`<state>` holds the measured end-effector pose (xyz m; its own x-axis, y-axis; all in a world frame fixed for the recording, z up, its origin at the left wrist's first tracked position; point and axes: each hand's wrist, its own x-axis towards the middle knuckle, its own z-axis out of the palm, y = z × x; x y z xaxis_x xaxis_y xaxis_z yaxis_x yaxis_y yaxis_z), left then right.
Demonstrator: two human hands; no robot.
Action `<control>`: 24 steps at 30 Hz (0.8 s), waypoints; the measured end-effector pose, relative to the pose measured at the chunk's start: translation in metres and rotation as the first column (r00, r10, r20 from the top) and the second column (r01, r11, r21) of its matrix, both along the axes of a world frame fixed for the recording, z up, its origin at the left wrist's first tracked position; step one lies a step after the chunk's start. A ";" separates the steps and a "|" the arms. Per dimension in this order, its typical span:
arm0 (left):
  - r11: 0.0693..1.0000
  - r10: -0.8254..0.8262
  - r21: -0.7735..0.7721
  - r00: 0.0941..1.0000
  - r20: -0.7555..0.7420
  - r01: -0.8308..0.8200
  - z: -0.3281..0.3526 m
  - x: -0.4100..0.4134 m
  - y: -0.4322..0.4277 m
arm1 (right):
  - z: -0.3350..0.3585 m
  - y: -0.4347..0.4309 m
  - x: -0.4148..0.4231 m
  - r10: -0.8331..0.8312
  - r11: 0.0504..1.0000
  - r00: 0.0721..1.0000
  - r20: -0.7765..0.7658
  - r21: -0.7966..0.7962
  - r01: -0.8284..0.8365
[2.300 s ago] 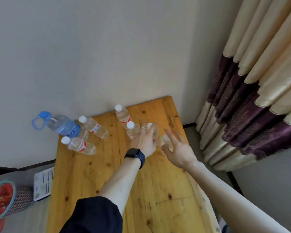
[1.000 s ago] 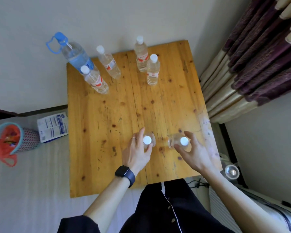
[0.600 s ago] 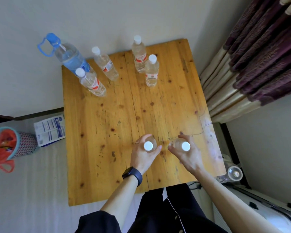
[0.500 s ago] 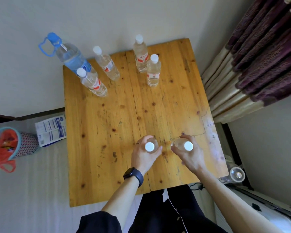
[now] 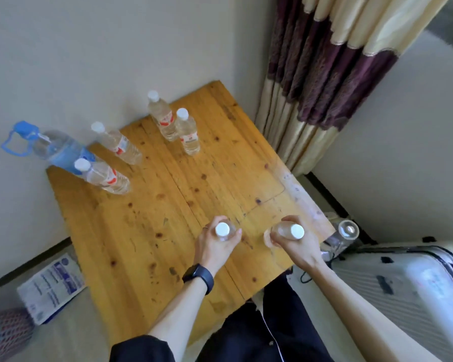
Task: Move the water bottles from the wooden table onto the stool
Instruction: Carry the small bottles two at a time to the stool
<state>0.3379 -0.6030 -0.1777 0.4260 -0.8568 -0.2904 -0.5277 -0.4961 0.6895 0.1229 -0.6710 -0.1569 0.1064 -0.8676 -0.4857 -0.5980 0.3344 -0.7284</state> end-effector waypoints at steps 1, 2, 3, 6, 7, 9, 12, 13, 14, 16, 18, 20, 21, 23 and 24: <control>0.998 -0.065 -0.001 0.998 0.006 0.065 0.004 -0.004 -0.002 | 0.007 0.009 -0.013 -0.050 0.999 0.999 0.000 0.003 0.050; 0.990 -0.139 0.002 0.990 0.011 0.139 0.009 -0.009 -0.005 | 0.013 0.019 -0.026 -0.105 0.994 0.994 -0.003 0.002 0.105; 0.977 -0.214 0.007 0.977 0.011 0.214 0.013 -0.015 -0.009 | 0.019 0.029 -0.040 -0.163 0.987 0.987 -0.007 -0.006 0.163; 0.906 -0.423 -0.018 0.906 -0.011 0.423 0.027 -0.049 -0.025 | 0.041 0.064 -0.082 -0.339 0.940 0.940 -0.031 -0.055 0.337; 0.871 -0.490 -0.034 0.872 -0.007 0.490 0.032 -0.064 -0.030 | 0.048 0.078 -0.096 -0.396 0.916 0.918 -0.035 -0.080 0.392; 0.772 -0.631 -0.069 0.775 0.031 0.632 0.044 -0.102 -0.038 | 0.062 0.108 -0.127 -0.517 0.850 0.855 -0.026 -0.131 0.510; 0.613 -0.779 -0.103 0.621 0.085 0.783 0.066 -0.170 -0.038 | 0.083 0.164 -0.171 -0.685 0.717 0.728 -0.014 -0.192 0.671; 0.563 -0.815 -0.113 0.573 0.089 0.818 0.073 -0.194 -0.033 | 0.090 0.186 -0.185 -0.739 0.660 0.674 -0.011 -0.211 0.721; 0.515 -0.846 -0.124 0.526 0.088 0.848 0.081 -0.218 -0.026 | 0.096 0.210 -0.198 -0.789 0.600 0.615 -0.011 -0.235 0.765; 0.404 -0.903 -0.135 0.418 0.099 0.905 0.098 -0.266 -0.004 | 0.107 0.261 -0.220 -0.876 0.463 0.483 0.005 -0.278 0.842; 0.264 -0.952 -0.137 0.281 0.120 0.955 0.116 -0.310 0.029 | 0.116 0.316 -0.238 -0.942 0.314 0.334 0.020 -0.297 0.902; 0.158 -0.980 -0.150 0.174 0.101 0.976 0.134 -0.348 0.071 | 0.127 0.373 -0.251 -0.981 0.172 0.192 0.033 -0.307 0.936; 0.116 -0.988 -0.166 0.131 0.084 0.979 0.141 -0.366 0.093 | 0.132 0.403 -0.258 -0.991 0.108 0.128 0.043 -0.318 0.942; 0.024 -0.997 -0.198 0.038 0.070 0.980 0.154 -0.398 0.144 | 0.142 0.466 -0.270 -0.998 -0.002 0.019 0.060 -0.327 0.945; -0.033 -0.997 -0.220 -0.017 0.074 0.975 0.160 -0.413 0.171 | 0.147 0.498 -0.274 -0.997 -0.046 -0.025 0.069 -0.328 0.943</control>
<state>-0.0747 -0.4324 -0.0177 -0.9069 -0.4167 -0.0622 -0.3217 0.5894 0.7410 -0.1506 -0.1730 -0.0097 -0.9817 -0.0939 -0.1654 0.0895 0.5391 -0.8375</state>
